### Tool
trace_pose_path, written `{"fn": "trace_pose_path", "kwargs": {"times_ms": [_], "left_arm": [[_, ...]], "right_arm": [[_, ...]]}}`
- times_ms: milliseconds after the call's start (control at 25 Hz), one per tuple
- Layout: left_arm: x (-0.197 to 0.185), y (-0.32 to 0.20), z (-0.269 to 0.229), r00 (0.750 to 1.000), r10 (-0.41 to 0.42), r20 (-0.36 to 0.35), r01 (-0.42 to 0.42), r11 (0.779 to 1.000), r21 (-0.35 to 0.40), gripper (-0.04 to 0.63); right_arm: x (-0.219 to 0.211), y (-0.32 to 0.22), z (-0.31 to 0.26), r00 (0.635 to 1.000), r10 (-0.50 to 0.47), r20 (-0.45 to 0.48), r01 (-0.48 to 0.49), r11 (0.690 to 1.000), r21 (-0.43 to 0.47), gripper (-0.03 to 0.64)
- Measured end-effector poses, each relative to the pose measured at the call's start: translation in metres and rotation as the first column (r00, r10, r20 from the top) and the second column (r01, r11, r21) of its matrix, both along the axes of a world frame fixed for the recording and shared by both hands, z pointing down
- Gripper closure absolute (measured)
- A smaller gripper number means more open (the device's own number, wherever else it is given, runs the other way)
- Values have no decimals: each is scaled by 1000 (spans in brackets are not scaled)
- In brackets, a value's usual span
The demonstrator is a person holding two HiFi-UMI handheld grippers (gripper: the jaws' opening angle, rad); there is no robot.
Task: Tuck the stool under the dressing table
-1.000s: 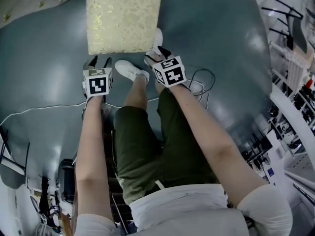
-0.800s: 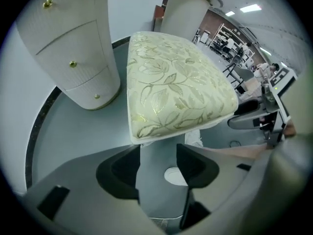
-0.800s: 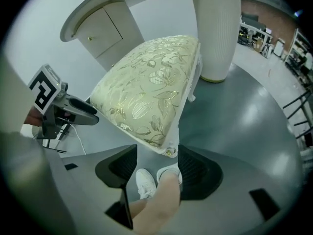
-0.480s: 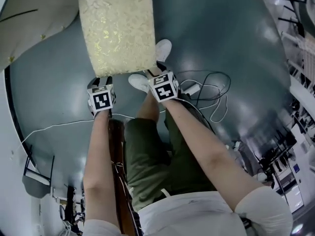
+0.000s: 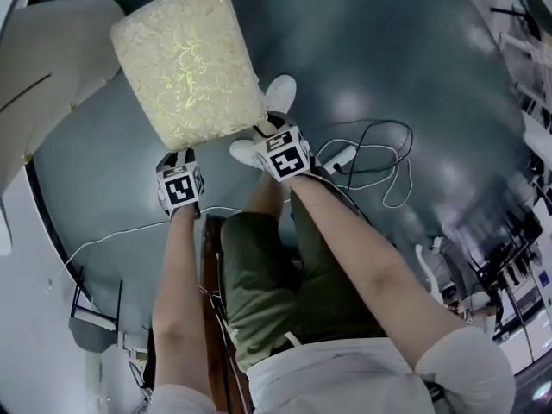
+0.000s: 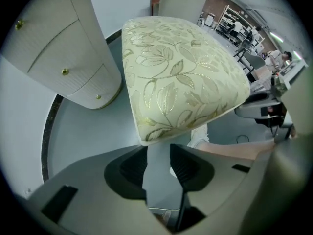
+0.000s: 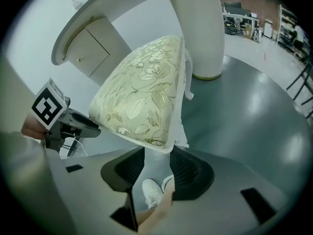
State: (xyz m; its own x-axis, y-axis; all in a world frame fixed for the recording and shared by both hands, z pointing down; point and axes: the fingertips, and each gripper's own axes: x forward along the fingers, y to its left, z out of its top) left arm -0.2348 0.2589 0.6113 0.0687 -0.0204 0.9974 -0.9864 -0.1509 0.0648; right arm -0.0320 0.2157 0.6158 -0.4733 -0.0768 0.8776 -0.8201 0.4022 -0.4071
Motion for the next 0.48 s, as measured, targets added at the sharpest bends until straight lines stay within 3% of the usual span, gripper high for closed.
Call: {"fn": "trace_pose_path", "kwargs": {"times_ms": [240, 480], "left_arm": [[27, -45, 1, 999, -37, -7, 36, 999, -29, 454], [47, -44, 2, 997, -69, -15, 68, 997, -45, 469]], "right_arm": [[23, -62, -1, 1000, -19, 9, 19, 1000, 1, 444], [37, -79, -2, 999, 1, 34, -1, 1000, 6, 466]]}}
